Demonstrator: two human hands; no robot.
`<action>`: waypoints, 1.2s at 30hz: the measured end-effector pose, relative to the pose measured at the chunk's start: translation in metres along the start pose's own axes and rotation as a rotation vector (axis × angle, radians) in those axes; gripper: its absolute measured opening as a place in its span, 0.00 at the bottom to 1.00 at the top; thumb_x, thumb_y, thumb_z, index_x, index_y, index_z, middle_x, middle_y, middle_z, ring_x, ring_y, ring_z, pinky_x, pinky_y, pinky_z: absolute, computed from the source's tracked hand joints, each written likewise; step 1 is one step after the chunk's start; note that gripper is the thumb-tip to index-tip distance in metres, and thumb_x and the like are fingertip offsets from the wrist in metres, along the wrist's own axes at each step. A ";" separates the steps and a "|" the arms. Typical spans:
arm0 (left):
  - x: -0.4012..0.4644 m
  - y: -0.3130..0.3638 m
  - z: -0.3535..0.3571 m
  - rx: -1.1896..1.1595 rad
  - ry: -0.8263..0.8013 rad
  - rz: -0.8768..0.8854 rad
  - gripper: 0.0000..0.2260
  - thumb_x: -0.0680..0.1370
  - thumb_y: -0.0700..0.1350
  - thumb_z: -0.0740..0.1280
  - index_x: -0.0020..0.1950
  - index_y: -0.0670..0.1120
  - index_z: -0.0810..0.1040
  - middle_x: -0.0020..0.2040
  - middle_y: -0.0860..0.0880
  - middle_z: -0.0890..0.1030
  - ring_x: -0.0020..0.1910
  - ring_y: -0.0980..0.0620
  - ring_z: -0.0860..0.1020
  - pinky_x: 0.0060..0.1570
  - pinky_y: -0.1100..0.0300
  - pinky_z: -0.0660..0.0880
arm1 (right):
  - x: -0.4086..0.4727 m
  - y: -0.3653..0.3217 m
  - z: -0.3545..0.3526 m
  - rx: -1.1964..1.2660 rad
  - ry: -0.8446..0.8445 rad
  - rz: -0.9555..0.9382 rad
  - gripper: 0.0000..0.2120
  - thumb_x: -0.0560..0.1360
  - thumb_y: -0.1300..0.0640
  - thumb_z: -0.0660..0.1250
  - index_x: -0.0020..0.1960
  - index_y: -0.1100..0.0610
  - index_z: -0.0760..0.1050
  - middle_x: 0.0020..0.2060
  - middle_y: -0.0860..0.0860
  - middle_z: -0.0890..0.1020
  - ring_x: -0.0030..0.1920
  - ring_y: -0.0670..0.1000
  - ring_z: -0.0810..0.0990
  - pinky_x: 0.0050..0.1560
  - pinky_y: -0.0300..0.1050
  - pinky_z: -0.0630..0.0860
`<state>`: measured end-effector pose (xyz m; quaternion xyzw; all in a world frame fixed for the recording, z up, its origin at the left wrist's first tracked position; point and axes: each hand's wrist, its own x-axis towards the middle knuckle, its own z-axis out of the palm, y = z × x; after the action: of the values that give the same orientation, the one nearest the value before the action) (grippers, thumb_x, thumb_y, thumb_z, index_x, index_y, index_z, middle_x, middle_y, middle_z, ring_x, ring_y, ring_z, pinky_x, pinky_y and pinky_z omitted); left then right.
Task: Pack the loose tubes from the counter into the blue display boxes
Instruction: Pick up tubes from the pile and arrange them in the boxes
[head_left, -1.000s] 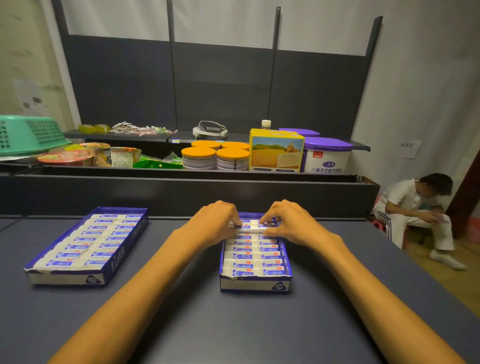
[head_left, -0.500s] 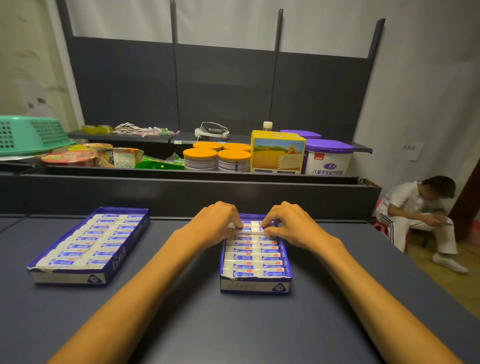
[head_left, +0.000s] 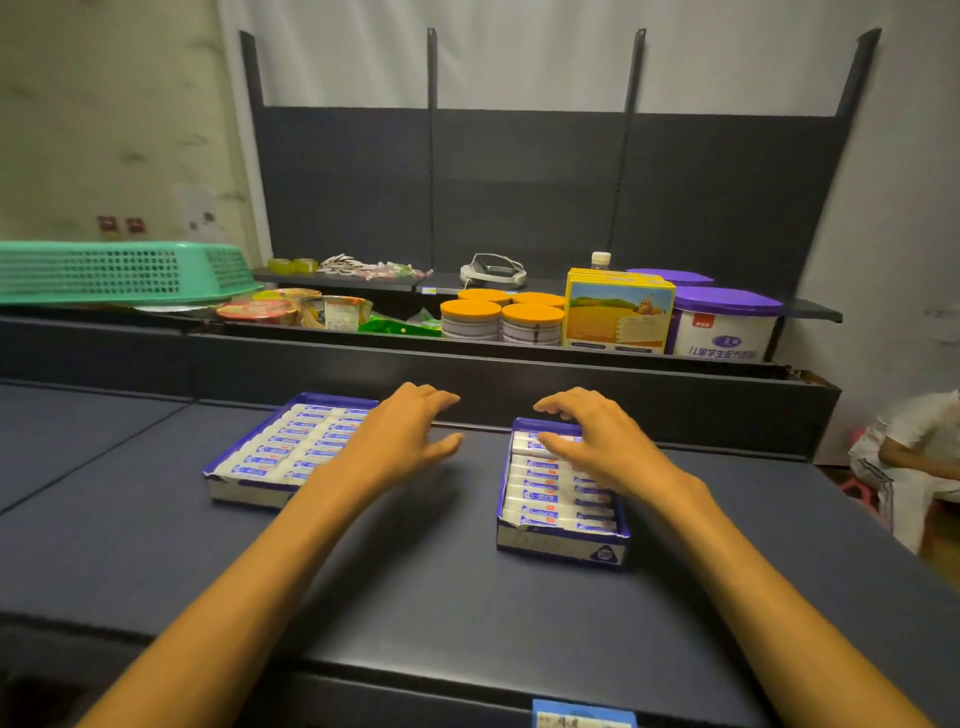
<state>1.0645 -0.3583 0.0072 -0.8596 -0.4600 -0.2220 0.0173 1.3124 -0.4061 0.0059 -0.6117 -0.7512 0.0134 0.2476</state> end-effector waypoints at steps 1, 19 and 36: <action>-0.011 -0.008 -0.006 0.009 -0.004 -0.031 0.26 0.78 0.55 0.66 0.73 0.49 0.67 0.67 0.49 0.73 0.66 0.51 0.69 0.63 0.54 0.70 | 0.002 -0.013 0.002 -0.005 -0.017 -0.025 0.22 0.77 0.47 0.67 0.69 0.45 0.68 0.66 0.46 0.72 0.65 0.47 0.71 0.64 0.48 0.72; -0.258 -0.241 -0.144 0.227 0.018 -0.375 0.25 0.78 0.58 0.64 0.73 0.51 0.66 0.69 0.50 0.69 0.67 0.48 0.68 0.62 0.52 0.68 | 0.044 -0.336 0.150 -0.087 -0.104 -0.418 0.26 0.77 0.47 0.66 0.73 0.51 0.65 0.69 0.53 0.70 0.68 0.54 0.68 0.66 0.50 0.65; -0.416 -0.517 -0.259 0.350 0.050 -0.586 0.26 0.77 0.59 0.63 0.73 0.51 0.66 0.69 0.50 0.70 0.67 0.50 0.68 0.63 0.52 0.68 | 0.151 -0.656 0.313 -0.068 -0.146 -0.636 0.25 0.78 0.45 0.64 0.73 0.50 0.65 0.69 0.51 0.70 0.68 0.54 0.67 0.65 0.53 0.67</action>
<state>0.3576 -0.4469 -0.0154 -0.6692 -0.7179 -0.1562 0.1115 0.5726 -0.3433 -0.0026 -0.3519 -0.9203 -0.0462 0.1644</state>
